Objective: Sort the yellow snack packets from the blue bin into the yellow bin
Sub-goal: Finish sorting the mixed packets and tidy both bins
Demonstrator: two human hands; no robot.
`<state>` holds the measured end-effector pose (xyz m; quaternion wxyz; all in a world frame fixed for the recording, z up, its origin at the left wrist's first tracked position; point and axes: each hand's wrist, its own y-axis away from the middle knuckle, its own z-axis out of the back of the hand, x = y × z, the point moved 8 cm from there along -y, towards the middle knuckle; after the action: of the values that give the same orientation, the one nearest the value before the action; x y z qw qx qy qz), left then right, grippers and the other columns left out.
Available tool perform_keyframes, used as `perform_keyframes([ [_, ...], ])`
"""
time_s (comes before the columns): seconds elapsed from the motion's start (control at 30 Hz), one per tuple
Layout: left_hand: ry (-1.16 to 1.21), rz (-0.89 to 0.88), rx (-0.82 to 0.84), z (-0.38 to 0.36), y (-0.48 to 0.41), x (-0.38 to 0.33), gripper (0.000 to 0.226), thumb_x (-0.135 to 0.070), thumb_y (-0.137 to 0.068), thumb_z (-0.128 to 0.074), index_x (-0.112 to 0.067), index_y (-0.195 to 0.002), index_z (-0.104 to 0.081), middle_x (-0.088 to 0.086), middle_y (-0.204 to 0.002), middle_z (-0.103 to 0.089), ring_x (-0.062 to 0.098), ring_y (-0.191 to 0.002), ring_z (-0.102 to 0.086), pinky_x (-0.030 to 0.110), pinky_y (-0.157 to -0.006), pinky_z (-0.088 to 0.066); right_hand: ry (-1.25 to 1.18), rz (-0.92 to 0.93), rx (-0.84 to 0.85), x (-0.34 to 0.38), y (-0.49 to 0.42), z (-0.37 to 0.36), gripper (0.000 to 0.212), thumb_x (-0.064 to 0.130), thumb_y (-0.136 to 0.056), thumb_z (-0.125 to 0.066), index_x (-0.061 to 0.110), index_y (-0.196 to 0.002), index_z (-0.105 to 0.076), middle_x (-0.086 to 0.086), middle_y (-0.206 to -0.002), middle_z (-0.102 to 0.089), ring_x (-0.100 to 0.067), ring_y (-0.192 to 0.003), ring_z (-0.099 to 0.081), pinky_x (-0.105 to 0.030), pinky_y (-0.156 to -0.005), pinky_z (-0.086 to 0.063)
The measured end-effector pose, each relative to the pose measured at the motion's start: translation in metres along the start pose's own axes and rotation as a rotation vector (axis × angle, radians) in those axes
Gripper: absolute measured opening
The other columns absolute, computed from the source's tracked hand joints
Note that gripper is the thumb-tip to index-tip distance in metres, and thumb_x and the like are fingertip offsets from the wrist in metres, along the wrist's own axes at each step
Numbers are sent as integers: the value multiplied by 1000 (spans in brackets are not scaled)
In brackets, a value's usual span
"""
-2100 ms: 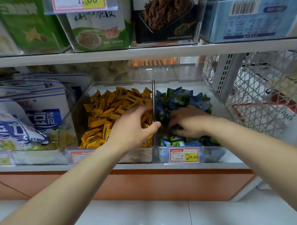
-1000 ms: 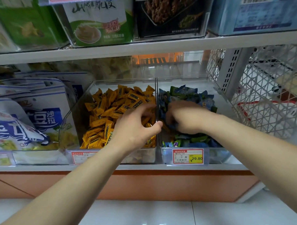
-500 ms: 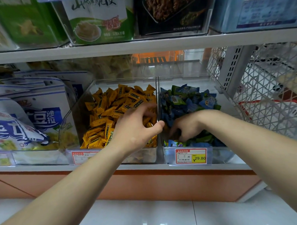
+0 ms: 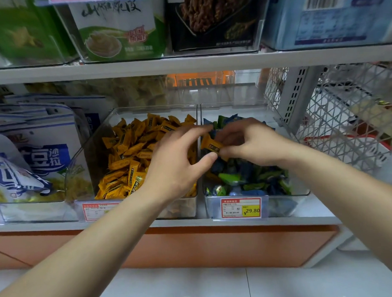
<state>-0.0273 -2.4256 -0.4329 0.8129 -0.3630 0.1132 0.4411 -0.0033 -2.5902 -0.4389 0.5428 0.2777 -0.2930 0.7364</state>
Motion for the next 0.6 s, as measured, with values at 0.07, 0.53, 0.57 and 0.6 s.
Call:
perform_keyframes([
  [0.07, 89, -2, -20, 0, -2, -3, 37, -41, -89, -68, -32, -125, -64, -15, -119, -66, 5, -114, -59, 39, -96, -51, -145, 15, 6, 3, 2, -6, 25, 14, -81, -80, 22, -103, -70, 4, -97, -75, -7, -89, -70, -22, -82, -55],
  [0.53, -194, 205, -145, 46, 8, 67, 40, -42, -87, -69, -29, -124, -63, -5, -122, -64, 18, -114, -57, 32, -84, -47, 538, -186, 333, -46, -26, -77, 37, 38, -88, -62, 28, -124, -65, 3, -114, -67, -18, -94, -63, -36, -80, -57],
  [0.57, -211, 184, -132, 45, 8, 64, 39, -42, -86, -68, -30, -123, -63, -6, -124, -64, 18, -117, -55, 30, -84, -43, 617, -176, 339, -47, -27, -79, 38, 43, -85, -64, 28, -120, -67, 3, -109, -68, -19, -91, -64, -35, -77, -57],
  [0.6, -222, 177, -115, 42, 9, 63, 39, -42, -86, -68, -30, -123, -64, -7, -125, -63, 17, -118, -54, 28, -85, -40, 691, -161, 332, -46, -28, -81, 37, 45, -84, -65, 26, -115, -68, 2, -104, -68, -19, -89, -64, -33, -74, -56],
])
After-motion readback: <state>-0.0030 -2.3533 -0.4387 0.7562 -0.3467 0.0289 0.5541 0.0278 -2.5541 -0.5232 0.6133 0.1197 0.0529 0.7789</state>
